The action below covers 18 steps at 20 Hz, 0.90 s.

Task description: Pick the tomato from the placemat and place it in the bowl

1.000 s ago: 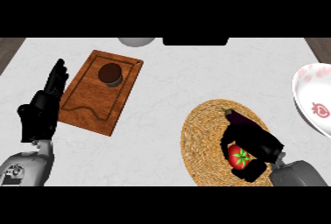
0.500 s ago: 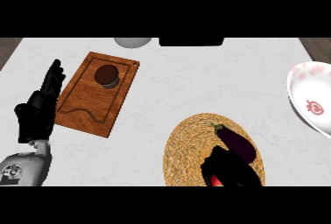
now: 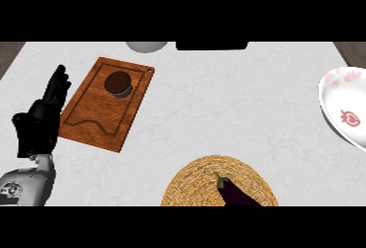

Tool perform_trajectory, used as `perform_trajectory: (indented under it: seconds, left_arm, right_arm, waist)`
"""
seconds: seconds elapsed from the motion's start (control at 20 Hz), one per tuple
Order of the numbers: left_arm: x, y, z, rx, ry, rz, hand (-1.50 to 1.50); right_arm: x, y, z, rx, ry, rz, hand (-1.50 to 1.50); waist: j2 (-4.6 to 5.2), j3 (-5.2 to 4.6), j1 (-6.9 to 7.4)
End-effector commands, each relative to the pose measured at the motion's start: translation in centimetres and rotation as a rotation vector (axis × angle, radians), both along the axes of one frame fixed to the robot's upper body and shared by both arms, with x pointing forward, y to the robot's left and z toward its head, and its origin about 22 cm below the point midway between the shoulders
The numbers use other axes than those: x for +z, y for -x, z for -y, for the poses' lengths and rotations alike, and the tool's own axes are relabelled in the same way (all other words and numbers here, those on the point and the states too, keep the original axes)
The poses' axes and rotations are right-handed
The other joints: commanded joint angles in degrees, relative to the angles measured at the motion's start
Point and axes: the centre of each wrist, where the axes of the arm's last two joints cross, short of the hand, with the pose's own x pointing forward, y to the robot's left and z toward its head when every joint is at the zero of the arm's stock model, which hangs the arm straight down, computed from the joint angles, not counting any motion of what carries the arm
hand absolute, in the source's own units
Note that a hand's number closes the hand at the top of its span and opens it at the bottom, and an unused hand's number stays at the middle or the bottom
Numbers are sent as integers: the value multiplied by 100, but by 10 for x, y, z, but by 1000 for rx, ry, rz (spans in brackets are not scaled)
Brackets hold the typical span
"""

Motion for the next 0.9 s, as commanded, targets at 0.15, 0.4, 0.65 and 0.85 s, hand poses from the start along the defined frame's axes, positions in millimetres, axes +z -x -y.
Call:
perform_trajectory:
  seconds: [0.15,0.4,0.65,0.85]
  left_arm:
    - [-3,9,-3,1,3,4,0]
    - [2,12,0,-21,8,4,0]
    - [-2,-7,1,-15,0,-2,0]
    - [4,-1,19,-21,-11,30,0]
  right_arm:
    - [62,30,18,-253,-222,183,150]
    - [72,27,49,-396,-118,260,150]
    - [78,3,70,-492,-199,325,150]
    - [73,-24,93,-581,-261,367,150]
  waist:
    - [-1,2,25]
    - [12,5,81]
    - [63,8,59]
    - [78,25,111]
